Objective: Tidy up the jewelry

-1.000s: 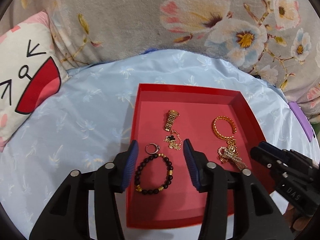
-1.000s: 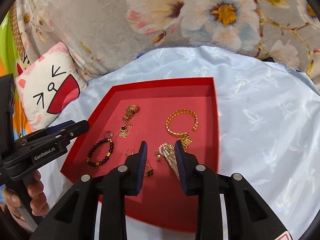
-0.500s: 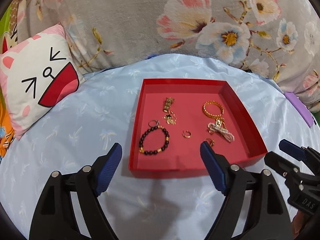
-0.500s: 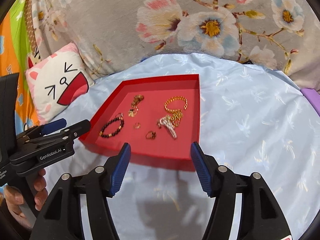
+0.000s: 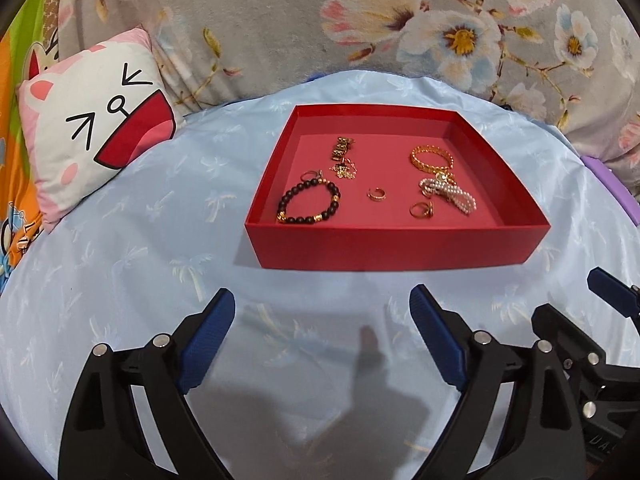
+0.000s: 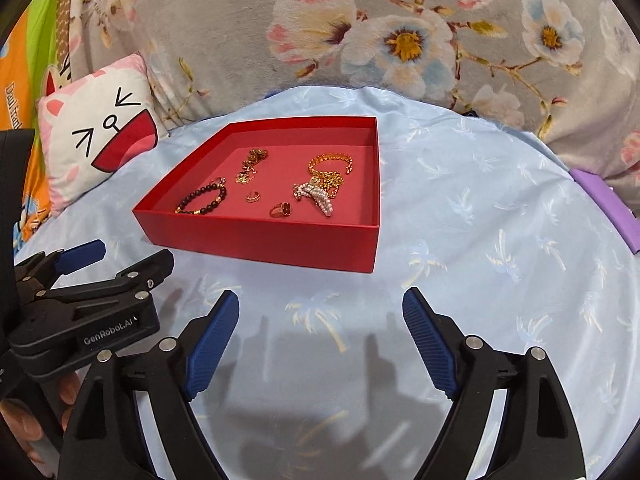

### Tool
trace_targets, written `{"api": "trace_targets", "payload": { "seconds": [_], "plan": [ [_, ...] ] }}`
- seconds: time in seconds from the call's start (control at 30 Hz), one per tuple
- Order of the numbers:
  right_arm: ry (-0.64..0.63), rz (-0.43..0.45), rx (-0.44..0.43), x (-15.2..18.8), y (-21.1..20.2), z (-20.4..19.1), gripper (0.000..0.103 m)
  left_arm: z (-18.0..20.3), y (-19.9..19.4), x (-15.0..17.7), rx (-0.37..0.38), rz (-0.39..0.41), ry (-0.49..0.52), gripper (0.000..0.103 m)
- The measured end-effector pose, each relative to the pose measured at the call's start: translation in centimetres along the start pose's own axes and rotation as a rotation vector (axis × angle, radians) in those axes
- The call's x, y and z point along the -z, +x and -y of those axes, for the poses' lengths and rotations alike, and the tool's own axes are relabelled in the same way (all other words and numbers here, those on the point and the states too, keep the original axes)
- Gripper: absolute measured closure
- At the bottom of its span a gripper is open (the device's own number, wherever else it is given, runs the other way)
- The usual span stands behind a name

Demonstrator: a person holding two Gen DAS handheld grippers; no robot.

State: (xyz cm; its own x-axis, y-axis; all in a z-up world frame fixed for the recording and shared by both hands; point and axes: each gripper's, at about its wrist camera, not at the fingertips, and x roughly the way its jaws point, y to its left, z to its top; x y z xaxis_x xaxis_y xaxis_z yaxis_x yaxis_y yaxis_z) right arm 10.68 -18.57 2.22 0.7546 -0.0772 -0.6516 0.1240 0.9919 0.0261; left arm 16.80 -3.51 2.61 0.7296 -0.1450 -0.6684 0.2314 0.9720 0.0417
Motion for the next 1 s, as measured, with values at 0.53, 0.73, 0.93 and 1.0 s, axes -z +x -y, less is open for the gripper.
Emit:
{"api": "trace_targets", "payload": {
  "seconds": [0.53,0.73,0.93,1.0],
  "plan": [
    [-0.024,0.003,0.031,0.7,0.3,-0.5,0.017,0.5,0.5,1.2,-0.033,-0.007,0.020,0.013],
    [0.022,-0.040,0.013,0.7,1.3,0.4,0.016,0.5,0.7,1.4,-0.040,-0.012,0.024,0.011],
    [0.048,-0.052,0.015,0.9,1.5,0.7,0.016,0.9,0.6,1.5,-0.065,-0.004,0.043,0.011],
    [0.042,-0.044,0.022,0.9,1.4,0.5,0.016,0.9,0.6,1.5,-0.070,-0.003,0.042,0.010]
  ]
}}
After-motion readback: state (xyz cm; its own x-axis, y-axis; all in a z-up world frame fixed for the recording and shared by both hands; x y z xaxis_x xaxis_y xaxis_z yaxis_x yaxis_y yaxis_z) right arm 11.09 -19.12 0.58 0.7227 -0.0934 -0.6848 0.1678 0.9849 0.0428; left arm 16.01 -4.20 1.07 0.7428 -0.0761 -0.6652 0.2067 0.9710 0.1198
